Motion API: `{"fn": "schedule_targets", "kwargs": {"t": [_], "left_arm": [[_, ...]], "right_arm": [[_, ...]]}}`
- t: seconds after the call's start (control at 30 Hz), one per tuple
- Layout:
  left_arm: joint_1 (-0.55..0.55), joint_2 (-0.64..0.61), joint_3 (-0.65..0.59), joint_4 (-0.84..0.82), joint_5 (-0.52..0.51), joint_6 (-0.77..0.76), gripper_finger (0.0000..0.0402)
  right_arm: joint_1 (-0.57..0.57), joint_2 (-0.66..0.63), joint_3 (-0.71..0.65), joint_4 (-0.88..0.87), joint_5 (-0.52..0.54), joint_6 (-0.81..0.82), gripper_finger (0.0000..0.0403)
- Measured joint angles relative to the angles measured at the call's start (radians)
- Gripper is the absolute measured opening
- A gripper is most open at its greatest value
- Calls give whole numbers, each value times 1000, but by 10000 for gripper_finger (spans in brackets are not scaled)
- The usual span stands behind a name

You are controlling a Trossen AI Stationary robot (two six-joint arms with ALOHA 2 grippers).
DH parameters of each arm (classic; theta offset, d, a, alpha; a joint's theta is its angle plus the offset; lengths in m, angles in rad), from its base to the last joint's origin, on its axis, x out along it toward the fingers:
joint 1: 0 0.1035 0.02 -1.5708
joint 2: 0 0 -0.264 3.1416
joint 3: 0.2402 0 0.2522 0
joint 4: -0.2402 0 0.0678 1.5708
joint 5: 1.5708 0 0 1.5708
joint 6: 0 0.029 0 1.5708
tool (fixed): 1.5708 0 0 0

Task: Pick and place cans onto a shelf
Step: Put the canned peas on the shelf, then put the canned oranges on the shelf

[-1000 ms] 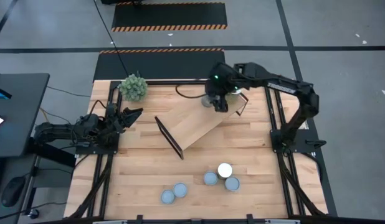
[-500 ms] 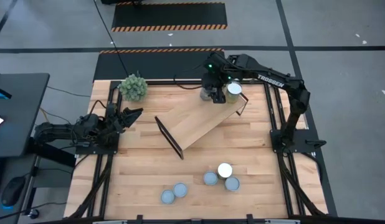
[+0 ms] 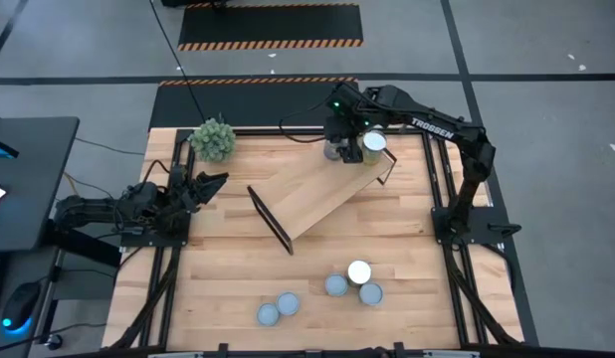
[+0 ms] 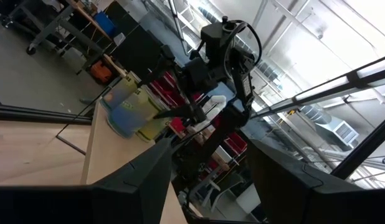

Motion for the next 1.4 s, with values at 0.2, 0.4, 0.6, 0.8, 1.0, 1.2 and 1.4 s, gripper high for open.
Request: {"fn": "schedule_targets", "kwargs": {"t": [0.2,0.4,0.6,0.8,1.0,1.2,1.4], "left_arm": [[0,0,0,0,0,0,215],[0,0,0,0,0,0,215],[0,0,0,0,0,0,215],[0,0,0,0,0,0,215],[0,0,0,0,1,0,215],[0,0,0,0,0,-1,215],[0,0,0,6,0,-8,215]], "right_arm": [[4,0,0,0,23,0,387],[7,-5,11,-10,74,1,398],[11,-5,65,-32,96,3,399],[25,-6,145,-87,116,41,397],[80,-6,178,-115,107,101,397],[166,-3,178,-103,44,151,397],[260,-3,177,-49,-46,266,397]]}}
